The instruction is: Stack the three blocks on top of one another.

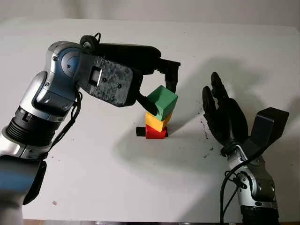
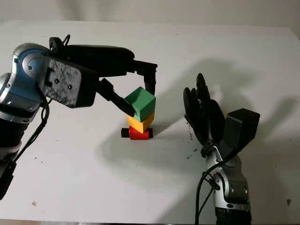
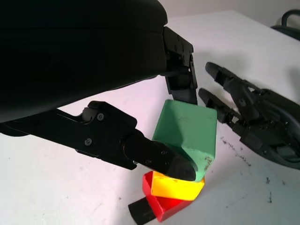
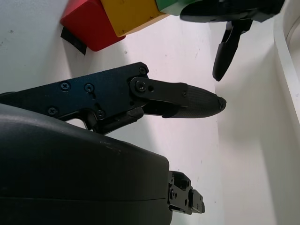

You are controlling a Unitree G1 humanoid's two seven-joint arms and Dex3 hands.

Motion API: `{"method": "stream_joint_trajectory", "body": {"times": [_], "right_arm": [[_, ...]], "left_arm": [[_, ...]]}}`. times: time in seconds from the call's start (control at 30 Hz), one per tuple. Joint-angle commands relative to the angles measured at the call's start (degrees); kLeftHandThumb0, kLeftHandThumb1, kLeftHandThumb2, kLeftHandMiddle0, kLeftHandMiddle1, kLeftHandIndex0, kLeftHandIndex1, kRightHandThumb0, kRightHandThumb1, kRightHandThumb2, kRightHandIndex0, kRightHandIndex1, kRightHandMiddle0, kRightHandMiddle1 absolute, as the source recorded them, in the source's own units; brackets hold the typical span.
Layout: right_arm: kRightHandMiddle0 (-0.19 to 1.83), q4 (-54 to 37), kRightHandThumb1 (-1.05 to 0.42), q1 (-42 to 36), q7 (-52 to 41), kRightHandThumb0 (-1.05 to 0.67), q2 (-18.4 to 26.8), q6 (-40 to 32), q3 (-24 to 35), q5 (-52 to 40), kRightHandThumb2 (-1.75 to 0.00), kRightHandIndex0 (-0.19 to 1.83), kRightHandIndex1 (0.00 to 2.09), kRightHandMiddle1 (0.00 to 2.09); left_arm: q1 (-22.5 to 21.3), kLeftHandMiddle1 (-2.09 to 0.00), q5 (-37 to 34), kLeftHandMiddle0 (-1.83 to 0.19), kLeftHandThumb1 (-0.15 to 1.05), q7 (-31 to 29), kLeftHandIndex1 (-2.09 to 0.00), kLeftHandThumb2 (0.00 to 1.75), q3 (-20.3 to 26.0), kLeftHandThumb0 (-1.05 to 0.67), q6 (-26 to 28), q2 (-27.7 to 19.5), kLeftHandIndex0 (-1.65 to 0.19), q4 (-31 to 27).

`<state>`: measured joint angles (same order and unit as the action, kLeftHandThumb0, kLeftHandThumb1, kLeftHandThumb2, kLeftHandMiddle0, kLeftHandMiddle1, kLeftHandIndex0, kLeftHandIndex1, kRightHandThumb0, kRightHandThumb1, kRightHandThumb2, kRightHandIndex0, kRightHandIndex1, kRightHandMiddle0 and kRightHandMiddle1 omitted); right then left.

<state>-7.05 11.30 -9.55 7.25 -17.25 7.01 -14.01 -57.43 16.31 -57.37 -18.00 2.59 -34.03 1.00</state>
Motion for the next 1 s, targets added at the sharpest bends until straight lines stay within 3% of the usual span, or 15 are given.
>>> {"method": "stream_joint_trajectory", "body": {"times": [0.0,0.07,0.17,0.57,0.67,0.83,0.87,0.97], "right_arm": [[-0.19,-0.94,-1.05,-0.41,-0.01,-0.62,0.10,0.00,0.31,-0.34,-0.51,-0.19,0.00,0.00],[-0.19,-0.58,-1.05,-0.23,-0.48,-0.61,0.17,0.20,0.35,-0.64,-0.52,-0.19,0.00,0.00],[-0.19,0.00,-1.05,0.11,-0.85,-0.62,0.07,0.57,0.58,-1.09,-0.52,-0.19,0.00,0.00],[-0.19,1.33,-1.05,1.12,-1.13,-0.62,0.17,1.10,0.77,-0.98,-0.51,-0.19,0.00,0.00],[-0.19,1.33,-1.05,1.26,-1.11,-0.62,0.20,1.03,0.58,-0.72,-0.52,-0.19,0.00,0.00],[-0.19,2.35,-1.05,1.99,-1.24,-0.63,-0.23,1.39,0.83,-1.16,-0.51,-0.19,0.00,0.00],[-0.19,2.89,-1.05,2.23,-1.46,-0.63,-0.12,2.02,0.80,-1.02,-0.51,-0.19,0.00,0.00],[-0.19,4.36,-1.05,3.21,-1.97,-0.63,0.15,3.11,0.93,-0.94,-0.52,-0.19,0.00,0.00]], "left_arm": [[-1.03,-0.05,0.32,0.06,0.98,-1.59,-0.72,0.05,-0.60,-0.62,0.80,-1.02,-0.15,-0.83],[-1.36,-0.05,0.34,0.13,0.96,-3.30,-0.34,0.05,-0.76,-0.62,1.92,-1.39,-0.19,-1.25],[-1.75,-0.01,0.80,0.18,0.94,-5.10,-0.11,0.05,-1.08,-0.62,3.00,-1.85,-0.11,-1.84],[-2.06,0.00,0.45,0.19,0.85,-9.81,0.00,0.05,-0.30,-0.70,5.54,-3.75,0.19,-5.01],[-0.35,0.00,-1.82,0.19,0.88,-7.52,0.00,0.06,3.42,-0.77,6.67,-4.43,0.19,-5.89],[2.51,0.00,-8.98,0.19,0.94,-2.09,0.00,0.08,12.95,-0.81,13.28,-5.18,0.19,-4.50],[3.55,0.00,-9.87,0.19,1.00,-0.48,0.00,0.17,14.79,-0.89,13.25,-5.64,0.19,-4.01],[8.26,0.00,-10.31,0.19,1.04,6.27,0.00,0.57,19.73,-0.98,13.47,-6.50,0.19,-4.70]]}}
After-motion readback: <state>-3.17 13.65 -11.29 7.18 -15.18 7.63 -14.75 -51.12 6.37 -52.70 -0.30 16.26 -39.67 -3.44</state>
